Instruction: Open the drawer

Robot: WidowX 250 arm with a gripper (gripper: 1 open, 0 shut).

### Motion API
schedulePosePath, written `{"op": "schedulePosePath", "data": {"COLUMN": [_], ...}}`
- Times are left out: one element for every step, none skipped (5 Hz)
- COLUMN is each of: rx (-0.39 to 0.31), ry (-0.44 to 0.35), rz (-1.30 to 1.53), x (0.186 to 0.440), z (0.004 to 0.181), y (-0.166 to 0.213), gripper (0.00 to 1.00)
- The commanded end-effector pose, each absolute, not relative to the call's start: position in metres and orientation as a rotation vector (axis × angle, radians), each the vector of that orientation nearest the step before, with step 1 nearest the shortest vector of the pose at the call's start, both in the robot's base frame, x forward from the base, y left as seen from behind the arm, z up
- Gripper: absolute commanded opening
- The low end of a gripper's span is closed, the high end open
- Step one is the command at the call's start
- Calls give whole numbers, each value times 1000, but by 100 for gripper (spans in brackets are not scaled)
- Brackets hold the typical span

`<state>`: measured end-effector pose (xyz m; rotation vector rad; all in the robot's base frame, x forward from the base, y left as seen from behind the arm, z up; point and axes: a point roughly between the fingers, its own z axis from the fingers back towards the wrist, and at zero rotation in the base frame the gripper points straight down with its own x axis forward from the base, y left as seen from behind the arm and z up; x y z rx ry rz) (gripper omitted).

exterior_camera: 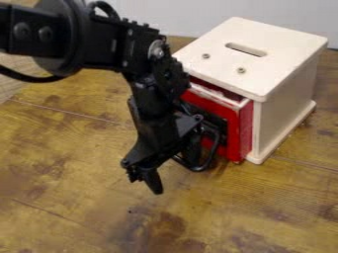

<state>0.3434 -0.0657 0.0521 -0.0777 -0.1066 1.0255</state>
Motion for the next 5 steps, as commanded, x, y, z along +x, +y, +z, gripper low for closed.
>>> {"op": "schedulePosePath", "data": {"rx": [-103, -102, -96, -86, -77], "ry": [-148, -145, -144, -146, -148], "rz": [927, 936, 948, 1020, 1093], "x": [335, 338, 343, 346, 349], "z": [70, 68, 65, 69, 73], "y": [-70, -63, -54, -55, -56], "gripper": [0, 100, 100, 100, 100]}}
